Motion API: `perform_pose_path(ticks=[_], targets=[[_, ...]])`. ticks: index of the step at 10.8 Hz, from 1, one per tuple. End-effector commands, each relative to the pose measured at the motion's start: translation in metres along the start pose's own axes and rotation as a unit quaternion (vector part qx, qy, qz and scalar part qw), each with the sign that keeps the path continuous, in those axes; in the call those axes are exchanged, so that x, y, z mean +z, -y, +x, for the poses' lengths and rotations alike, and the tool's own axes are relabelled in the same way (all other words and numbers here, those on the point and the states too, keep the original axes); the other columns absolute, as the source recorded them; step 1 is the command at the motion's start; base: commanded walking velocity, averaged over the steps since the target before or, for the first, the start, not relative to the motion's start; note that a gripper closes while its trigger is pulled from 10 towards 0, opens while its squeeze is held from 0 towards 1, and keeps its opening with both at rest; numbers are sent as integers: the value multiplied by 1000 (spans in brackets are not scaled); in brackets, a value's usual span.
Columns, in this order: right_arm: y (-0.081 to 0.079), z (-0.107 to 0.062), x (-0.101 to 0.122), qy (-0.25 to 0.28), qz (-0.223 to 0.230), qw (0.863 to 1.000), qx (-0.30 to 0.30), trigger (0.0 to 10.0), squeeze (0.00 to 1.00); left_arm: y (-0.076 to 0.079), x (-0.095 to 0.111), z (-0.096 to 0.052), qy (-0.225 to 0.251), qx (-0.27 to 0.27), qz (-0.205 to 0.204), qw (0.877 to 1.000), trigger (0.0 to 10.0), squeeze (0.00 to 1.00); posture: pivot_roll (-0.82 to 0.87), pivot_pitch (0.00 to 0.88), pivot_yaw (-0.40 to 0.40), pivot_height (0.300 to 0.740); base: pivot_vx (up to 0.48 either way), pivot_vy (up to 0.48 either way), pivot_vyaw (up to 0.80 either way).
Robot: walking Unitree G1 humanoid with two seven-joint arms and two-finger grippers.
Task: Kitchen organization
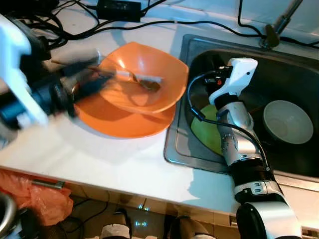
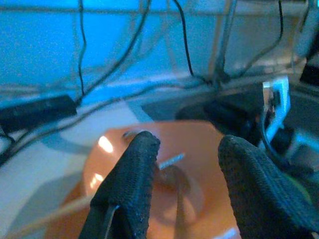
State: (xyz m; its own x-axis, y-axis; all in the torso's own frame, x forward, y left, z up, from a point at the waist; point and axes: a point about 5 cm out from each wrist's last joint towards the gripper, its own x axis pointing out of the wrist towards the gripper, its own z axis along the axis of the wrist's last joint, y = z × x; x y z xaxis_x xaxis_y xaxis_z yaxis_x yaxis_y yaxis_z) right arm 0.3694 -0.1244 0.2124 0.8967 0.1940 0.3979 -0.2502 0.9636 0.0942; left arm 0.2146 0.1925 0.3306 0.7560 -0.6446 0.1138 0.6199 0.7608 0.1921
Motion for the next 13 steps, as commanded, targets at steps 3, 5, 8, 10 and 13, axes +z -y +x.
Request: perform_pose_path(ticks=[3,5,8,10,13], targets=[[6,-8,-11,-16,5,1000,-11,10000,0,2,6,2,8,-22,13,1000,10000,0,350,242,-84,740,0,0,0],[5,-8,-11,-17,6,1000,-11,10000,0,2,14,11,59,4,5,998,10000,0,347,235,-81,740,0,0,0],[7,-9,-11,-14,5,1000,-14,10000,0,5,15,43,139,42,-59,988,10000,0,331,223,-74,740,0,0,0],[9,-9,-8,-6,6,1000,-24,10000,0,3,-10,81,123,129,-28,984,10000,0,303,192,-63,740,0,0,0],[21,-5,11,29,-14,999,-44,10000,0,10,-20,119,163,185,-13,969,10000,0,258,177,-54,740,0,0,0]])
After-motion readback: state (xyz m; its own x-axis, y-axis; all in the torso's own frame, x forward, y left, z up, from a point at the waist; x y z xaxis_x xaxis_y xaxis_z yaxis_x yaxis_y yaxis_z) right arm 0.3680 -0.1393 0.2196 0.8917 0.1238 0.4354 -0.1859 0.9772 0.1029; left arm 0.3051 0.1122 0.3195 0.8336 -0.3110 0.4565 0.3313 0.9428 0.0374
